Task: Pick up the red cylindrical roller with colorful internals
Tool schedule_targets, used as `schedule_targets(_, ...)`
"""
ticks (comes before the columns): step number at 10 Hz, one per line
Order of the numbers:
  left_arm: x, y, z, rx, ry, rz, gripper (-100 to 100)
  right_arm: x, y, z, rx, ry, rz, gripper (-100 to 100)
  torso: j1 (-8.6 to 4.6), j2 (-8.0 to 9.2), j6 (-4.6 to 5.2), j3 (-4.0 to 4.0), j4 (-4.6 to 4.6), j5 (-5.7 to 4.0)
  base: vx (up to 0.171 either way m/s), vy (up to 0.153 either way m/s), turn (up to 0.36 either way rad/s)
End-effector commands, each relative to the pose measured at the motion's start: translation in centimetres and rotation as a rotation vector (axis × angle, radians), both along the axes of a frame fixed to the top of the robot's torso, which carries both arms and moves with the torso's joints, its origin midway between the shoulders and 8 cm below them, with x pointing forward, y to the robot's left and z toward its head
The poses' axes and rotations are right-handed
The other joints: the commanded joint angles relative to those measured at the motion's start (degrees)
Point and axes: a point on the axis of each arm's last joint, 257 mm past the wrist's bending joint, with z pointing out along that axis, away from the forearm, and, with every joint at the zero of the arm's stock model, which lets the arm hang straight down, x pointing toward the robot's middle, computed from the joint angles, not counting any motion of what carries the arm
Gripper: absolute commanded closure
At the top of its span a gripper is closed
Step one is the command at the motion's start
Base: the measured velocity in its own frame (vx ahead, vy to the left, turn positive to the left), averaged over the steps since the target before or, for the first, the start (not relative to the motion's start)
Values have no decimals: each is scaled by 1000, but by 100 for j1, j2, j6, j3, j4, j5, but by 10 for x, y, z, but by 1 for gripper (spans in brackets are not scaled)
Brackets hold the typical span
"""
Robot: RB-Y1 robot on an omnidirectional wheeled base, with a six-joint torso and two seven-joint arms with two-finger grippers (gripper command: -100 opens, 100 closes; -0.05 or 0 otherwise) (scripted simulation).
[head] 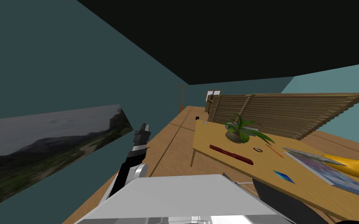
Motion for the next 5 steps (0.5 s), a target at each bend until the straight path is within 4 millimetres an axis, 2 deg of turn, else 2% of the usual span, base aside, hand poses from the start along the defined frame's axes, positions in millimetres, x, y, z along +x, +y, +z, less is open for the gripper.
schedule_targets(1,0,0,0,0,0,0,0,-22,-7,-19,-55,68,43,-100,0,0,0,0,0,0,25,-11,340)
schedule_targets(2,0,0,0,0,0,0,0,-30,-13,-26,-61,89,33,-100,-4,-4,-7,-2,0,0,28,-27,284)
schedule_targets(3,0,0,0,0,0,0,0,-30,-13,-26,-61,89,33,-100,-7,-5,-2,-3,-1,-1,16,-18,17)
schedule_targets(4,0,0,0,0,0,0,0,-55,-24,-41,-115,159,74,-100,-3,-1,3,-1,0,-1,28,-11,335)
schedule_targets(5,0,0,0,0,0,0,0,-60,-27,-44,-119,172,68,-100,-3,-5,-7,-2,-1,0,35,-25,245)
